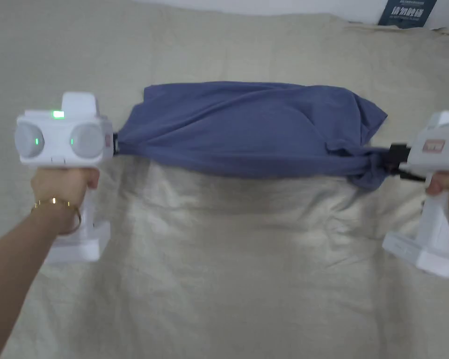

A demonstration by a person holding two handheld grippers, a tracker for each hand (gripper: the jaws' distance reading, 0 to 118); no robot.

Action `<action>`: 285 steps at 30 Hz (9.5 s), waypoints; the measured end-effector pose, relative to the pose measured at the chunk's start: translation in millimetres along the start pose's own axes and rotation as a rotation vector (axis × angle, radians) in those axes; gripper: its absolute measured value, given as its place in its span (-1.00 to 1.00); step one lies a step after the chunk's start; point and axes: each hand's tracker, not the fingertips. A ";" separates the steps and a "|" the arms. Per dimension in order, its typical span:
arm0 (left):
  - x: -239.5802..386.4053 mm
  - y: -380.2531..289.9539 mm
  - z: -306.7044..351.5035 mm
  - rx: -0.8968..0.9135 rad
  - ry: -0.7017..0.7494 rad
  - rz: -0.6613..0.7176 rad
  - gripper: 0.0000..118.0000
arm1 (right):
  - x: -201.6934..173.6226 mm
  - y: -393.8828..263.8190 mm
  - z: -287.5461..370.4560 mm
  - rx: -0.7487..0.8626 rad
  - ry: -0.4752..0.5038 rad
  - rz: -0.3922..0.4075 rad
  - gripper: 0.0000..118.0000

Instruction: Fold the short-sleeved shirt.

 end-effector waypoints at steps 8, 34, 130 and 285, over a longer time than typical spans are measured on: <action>-33.3 -96.7 56.8 0.005 -0.049 0.022 -1.00 | 35.1 -88.8 55.5 -0.031 0.009 -0.005 -0.95; -64.5 -230.3 154.9 -0.030 -0.040 0.086 -1.00 | 67.4 -239.3 122.4 -0.110 -0.035 0.168 -0.94; -53.3 -155.3 185.4 -0.051 -0.134 0.061 0.87 | 54.5 -222.4 159.6 0.008 0.009 0.127 -0.91; -36.7 -72.4 84.9 -0.134 -0.165 -0.017 0.92 | 29.8 -127.4 61.7 -0.118 -0.077 0.043 -0.91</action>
